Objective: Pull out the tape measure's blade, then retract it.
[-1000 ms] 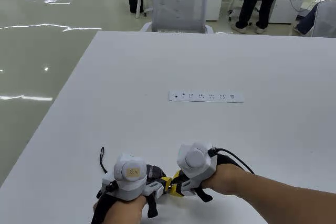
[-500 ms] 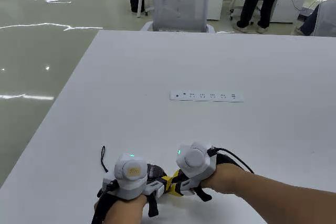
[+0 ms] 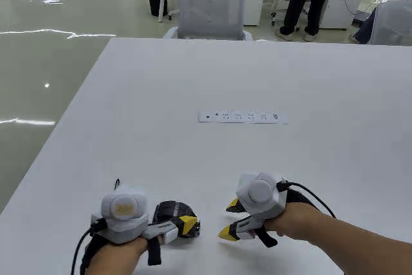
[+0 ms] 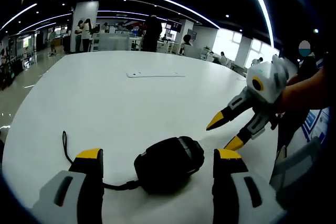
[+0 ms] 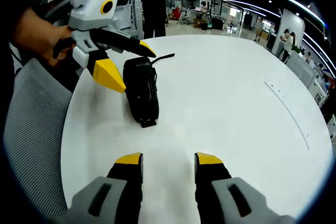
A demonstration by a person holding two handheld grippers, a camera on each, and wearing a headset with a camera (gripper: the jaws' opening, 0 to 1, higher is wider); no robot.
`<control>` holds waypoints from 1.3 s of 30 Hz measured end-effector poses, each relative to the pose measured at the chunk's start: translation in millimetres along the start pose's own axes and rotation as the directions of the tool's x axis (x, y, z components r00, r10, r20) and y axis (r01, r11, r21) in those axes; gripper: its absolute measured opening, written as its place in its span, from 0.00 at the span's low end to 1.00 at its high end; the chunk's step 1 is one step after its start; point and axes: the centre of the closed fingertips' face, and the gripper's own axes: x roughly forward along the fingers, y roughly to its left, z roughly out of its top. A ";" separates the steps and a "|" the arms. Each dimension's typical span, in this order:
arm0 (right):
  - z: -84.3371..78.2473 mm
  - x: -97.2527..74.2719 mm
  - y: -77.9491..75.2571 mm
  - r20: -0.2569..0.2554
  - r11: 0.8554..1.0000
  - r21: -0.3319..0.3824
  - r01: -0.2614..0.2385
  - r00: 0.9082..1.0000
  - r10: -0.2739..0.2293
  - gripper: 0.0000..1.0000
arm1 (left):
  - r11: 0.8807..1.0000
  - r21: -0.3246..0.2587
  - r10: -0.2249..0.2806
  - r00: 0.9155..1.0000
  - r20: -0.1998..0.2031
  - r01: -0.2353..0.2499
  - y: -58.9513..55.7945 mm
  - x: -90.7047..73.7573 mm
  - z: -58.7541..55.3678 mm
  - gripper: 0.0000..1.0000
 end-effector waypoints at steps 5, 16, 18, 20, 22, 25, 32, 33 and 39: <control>-16.7 -38.3 -11.8 0.075 0.989 0.086 0.124 0.989 -0.130 0.46 | 0.996 0.086 -0.037 0.997 0.073 0.030 9.9 -22.8 11.8 0.95; -66.5 -119.3 -6.5 0.192 0.906 0.308 0.290 0.914 -0.358 0.79 | 0.993 0.095 -0.070 0.996 0.051 0.065 28.2 -73.0 -16.4 0.99; -72.3 -132.9 -4.2 0.205 0.892 0.332 0.306 0.900 -0.385 0.86 | 0.995 0.072 -0.066 0.997 0.050 0.063 33.2 -81.6 -24.2 0.99; -81.7 -144.3 -2.6 0.199 0.879 0.348 0.326 0.891 -0.409 0.91 | 0.997 0.051 -0.059 0.997 0.045 0.057 35.8 -90.7 -29.8 0.99; -90.4 -153.8 -2.9 0.194 0.862 0.378 0.338 0.881 -0.431 0.94 | 0.998 0.047 -0.047 0.998 0.049 0.045 37.2 -98.7 -31.1 0.99; -111.3 -167.9 -1.9 0.172 0.846 0.378 0.376 0.870 -0.463 0.97 | 0.999 0.030 -0.030 0.998 0.063 0.028 44.2 -111.5 -31.0 0.99; -146.2 -201.7 8.3 0.151 0.789 0.455 0.412 0.838 -0.525 1.00 | 0.999 0.043 0.002 0.996 0.094 -0.006 51.3 -133.7 -27.8 0.99; -149.1 -203.8 10.4 0.148 0.786 0.457 0.416 0.836 -0.528 1.00 | 0.999 0.045 0.004 0.995 0.096 -0.008 51.9 -135.3 -27.9 0.99; -161.7 -203.9 21.2 0.107 0.788 0.440 0.430 0.846 -0.522 1.00 | 0.999 0.053 0.006 0.995 0.103 -0.011 53.8 -137.4 -31.3 0.99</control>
